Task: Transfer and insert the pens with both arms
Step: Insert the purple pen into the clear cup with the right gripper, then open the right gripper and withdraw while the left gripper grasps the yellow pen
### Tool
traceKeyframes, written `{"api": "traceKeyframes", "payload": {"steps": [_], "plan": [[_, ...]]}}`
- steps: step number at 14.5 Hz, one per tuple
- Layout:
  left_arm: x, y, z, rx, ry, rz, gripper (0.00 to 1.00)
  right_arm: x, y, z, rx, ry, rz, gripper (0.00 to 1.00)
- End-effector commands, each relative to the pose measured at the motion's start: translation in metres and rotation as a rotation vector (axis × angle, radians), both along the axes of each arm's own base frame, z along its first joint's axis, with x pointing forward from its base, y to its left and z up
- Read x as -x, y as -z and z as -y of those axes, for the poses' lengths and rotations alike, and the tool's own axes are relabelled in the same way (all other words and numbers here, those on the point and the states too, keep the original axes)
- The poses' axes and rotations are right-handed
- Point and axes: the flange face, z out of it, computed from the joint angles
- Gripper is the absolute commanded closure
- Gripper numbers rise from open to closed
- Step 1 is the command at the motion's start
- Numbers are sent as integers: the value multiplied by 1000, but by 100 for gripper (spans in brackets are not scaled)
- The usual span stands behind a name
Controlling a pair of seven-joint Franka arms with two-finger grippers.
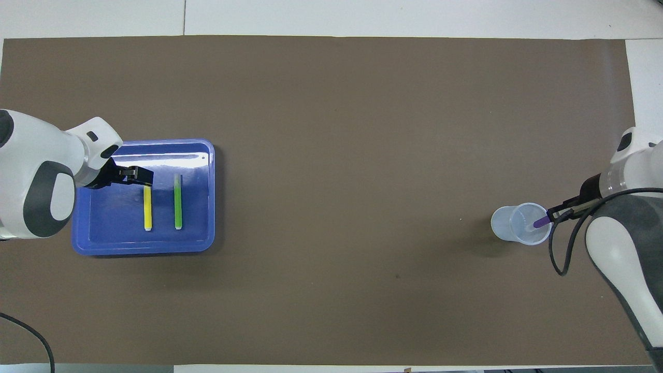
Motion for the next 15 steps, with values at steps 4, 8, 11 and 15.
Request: {"api": "traceKeyframes", "payload": {"steps": [4,8,11,15], "plan": [[6,32,-1,-13,53,-8,11,9,38,8,14,11,20,100],[8,38,0,-10,43,-15,23,9,39,5,13,9,17,60],[8,41,3,-8,40,-21,34,6,36,9,4,11,15,35],[9,43,8,-10,13,-25,54,-9,-19,1,-69,29,-1,32]]}}
